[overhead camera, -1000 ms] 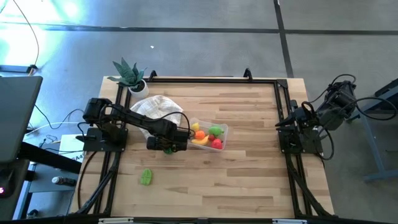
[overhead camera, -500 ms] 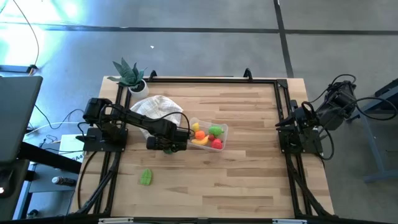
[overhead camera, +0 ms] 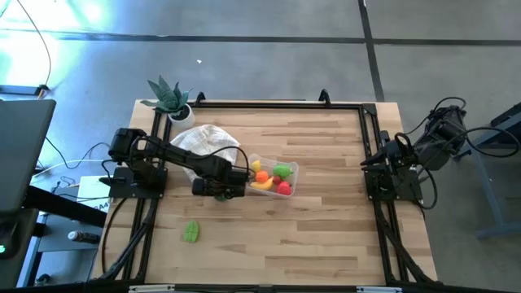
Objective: Pick and placing Produce into tupperware
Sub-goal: Put the green watermelon into the transparent container
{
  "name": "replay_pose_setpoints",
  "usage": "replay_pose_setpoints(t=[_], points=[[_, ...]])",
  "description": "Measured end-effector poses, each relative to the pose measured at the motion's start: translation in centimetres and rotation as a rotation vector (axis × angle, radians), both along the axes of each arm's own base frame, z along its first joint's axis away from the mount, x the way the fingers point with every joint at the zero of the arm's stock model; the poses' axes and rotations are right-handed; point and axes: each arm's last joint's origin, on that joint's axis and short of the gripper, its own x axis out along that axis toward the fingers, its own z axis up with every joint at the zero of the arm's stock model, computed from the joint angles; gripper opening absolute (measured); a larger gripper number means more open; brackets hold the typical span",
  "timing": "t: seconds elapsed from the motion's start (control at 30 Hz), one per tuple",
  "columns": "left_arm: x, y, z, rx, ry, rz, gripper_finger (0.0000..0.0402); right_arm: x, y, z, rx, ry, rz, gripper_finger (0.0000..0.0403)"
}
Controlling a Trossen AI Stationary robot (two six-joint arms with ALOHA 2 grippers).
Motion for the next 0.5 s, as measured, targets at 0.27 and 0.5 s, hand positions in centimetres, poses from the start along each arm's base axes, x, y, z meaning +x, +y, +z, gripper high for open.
replay_pose_setpoints(t=[0.27, 0.5], points=[[0.8, 0.0, 1.9, 0.005, 0.001, -0.019, 0.0290, 0.0, 0.0, 0.0, 0.000, 0.000, 0.000, 0.0058], [1.8, 0.3, 5.6, 0.075, 0.017, -0.043, 0.0286, 0.0, 0.0, 0.0, 0.000, 0.000, 0.000, 0.0058]])
